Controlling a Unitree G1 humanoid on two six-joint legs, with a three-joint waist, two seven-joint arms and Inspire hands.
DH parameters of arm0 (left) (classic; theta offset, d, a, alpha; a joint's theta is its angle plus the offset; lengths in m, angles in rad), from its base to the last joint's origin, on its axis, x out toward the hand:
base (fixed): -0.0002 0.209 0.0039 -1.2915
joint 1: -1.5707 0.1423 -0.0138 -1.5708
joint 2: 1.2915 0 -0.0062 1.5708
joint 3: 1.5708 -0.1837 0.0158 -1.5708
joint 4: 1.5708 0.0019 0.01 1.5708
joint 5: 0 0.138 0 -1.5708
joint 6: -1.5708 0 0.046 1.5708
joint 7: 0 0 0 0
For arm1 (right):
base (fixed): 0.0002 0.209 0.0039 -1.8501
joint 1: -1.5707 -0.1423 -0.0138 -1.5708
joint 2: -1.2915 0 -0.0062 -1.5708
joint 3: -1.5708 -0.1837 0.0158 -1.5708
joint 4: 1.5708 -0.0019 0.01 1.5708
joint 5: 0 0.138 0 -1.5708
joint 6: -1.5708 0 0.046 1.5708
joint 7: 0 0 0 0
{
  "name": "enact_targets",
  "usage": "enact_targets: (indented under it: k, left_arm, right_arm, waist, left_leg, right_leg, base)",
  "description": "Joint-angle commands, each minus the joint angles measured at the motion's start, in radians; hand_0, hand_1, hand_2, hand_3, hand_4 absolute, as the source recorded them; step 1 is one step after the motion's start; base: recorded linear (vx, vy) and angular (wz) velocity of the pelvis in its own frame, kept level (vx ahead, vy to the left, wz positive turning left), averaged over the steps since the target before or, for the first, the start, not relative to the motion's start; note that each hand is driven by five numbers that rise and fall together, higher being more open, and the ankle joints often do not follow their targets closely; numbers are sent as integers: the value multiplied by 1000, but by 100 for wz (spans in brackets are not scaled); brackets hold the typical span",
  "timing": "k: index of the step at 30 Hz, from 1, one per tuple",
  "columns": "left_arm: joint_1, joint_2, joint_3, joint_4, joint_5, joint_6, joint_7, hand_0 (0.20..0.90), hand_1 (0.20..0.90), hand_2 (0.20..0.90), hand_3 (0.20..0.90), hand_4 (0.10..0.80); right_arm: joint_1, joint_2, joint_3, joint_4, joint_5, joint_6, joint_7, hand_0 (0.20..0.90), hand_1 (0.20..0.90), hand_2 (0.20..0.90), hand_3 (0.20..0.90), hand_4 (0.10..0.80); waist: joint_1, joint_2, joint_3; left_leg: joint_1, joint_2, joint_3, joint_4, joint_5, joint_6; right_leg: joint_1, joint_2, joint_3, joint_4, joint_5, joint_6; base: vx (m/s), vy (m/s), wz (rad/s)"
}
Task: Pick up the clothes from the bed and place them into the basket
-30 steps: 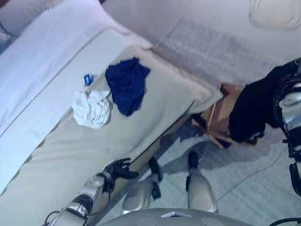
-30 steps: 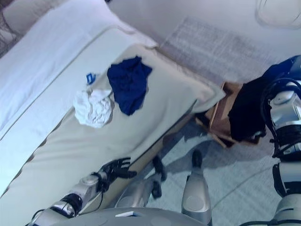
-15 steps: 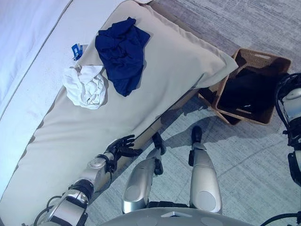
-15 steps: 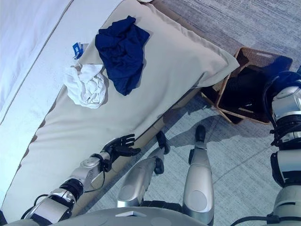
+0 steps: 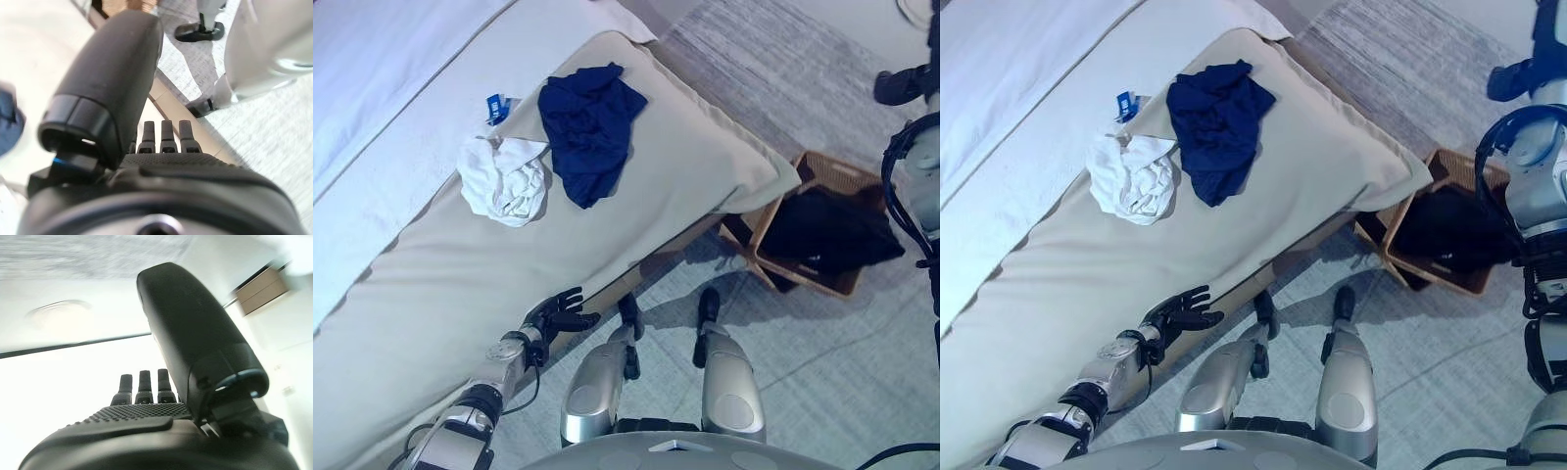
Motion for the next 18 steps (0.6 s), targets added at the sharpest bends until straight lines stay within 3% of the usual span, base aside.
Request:
enact_targets:
  k: [1, 2, 10, 18]
  left_arm:
    - [93, 65, -3, 66, 40, -8, -16, 900, 900, 900, 900, 800]
    - [92, 64, -1, 66, 40, -8, -16, 900, 900, 900, 900, 800]
    - [29, 120, -27, 99, -29, 4, 0, 900, 900, 900, 900, 800]
    - [20, 132, -9, 81, -94, -23, 7, 900, 900, 900, 900, 800]
  right_arm:
    - [-41, 56, 95, -17, -73, -88, 30, 900, 900, 900, 900, 800]
    - [-45, 57, 97, -15, -72, -88, 30, 900, 900, 900, 900, 800]
    - [-294, 202, 271, 267, -29, 40, -24, 900, 900, 900, 900, 800]
    - [-457, 274, 338, 615, 26, 191, 2, 900, 900, 900, 900, 800]
  waist:
    - [114, -109, -127]
    - [112, -109, -127]
    - [268, -112, -45]
    - [377, -109, 26]
  left_leg:
    - [-64, -61, -46, 145, -160, 15]
    - [-65, -61, -47, 146, -160, 15]
    - [-183, -98, -138, 191, -145, 63]
    - [-323, -122, -188, 237, -120, 76]
  right_leg:
    - [52, -15, -78, 60, -134, -6]
    - [52, -15, -79, 60, -134, -5]
    - [-5, -70, -154, 170, -125, -3]
    - [-103, -127, -240, 283, -124, 9]
  base:
    - [80, 208, 43]
    - [73, 199, 39]
    - [14, 150, 53]
    - [-13, 101, 39]
